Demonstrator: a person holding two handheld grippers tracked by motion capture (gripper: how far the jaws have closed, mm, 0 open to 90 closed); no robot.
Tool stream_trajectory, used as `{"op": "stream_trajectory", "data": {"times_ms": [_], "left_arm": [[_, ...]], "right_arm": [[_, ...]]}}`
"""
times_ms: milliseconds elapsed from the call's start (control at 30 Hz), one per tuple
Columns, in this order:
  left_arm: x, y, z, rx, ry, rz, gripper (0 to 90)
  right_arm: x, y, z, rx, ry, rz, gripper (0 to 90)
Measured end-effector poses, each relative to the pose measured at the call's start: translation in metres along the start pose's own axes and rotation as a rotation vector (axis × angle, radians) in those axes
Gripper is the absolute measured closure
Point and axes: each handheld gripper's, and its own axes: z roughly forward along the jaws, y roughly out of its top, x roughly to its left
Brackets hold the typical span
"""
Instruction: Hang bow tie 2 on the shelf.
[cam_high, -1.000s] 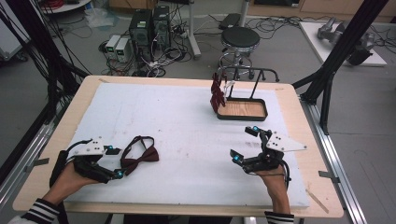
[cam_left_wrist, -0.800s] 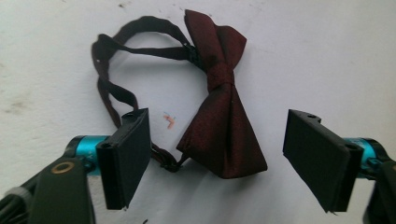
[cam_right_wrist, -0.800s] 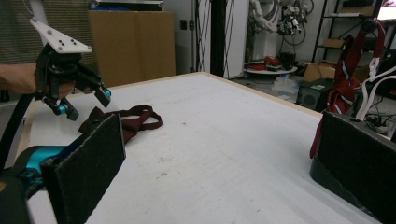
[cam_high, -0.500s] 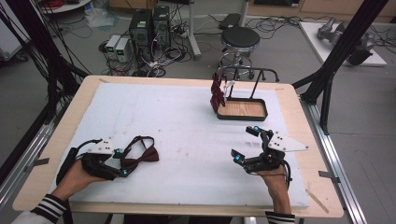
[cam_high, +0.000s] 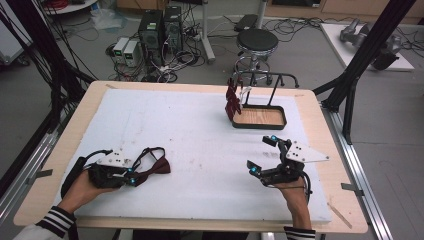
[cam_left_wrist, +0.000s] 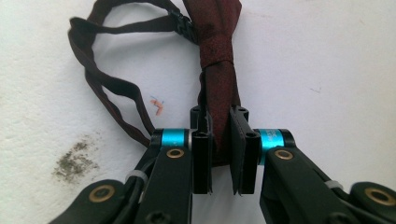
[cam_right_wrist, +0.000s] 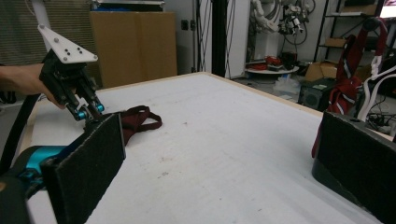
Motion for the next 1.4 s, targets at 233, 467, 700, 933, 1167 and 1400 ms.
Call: {"op": "stream_trajectory", "data": {"times_ms": [233, 467, 700, 933, 1167, 1400], "left_arm": [[-0.001, 0.001, -0.003, -0.039, 0.004, 0.014, 81.1], [-0.003, 0.010, -0.006, -0.106, 0.009, 0.043, 81.2], [-0.005, 0.025, -0.009, -0.184, 0.009, 0.065, 81.3], [-0.006, 0.038, -0.009, -0.258, -0.002, 0.077, 81.3], [-0.007, 0.048, -0.006, -0.315, -0.042, 0.080, 81.3], [-0.010, 0.063, 0.004, -0.357, -0.101, 0.099, 81.2]], "right_arm": [[0.001, 0.000, 0.001, 0.007, -0.002, -0.001, 0.6], [0.002, 0.000, 0.003, 0.006, 0.013, -0.008, 0.6], [0.003, 0.000, 0.005, -0.013, 0.034, 0.015, 0.6], [0.006, 0.009, 0.009, 0.003, 0.061, 0.006, 0.6], [0.009, 0.018, 0.017, 0.037, 0.107, 0.014, 0.6], [0.012, 0.025, 0.027, 0.075, 0.166, 0.025, 1.4]]}}
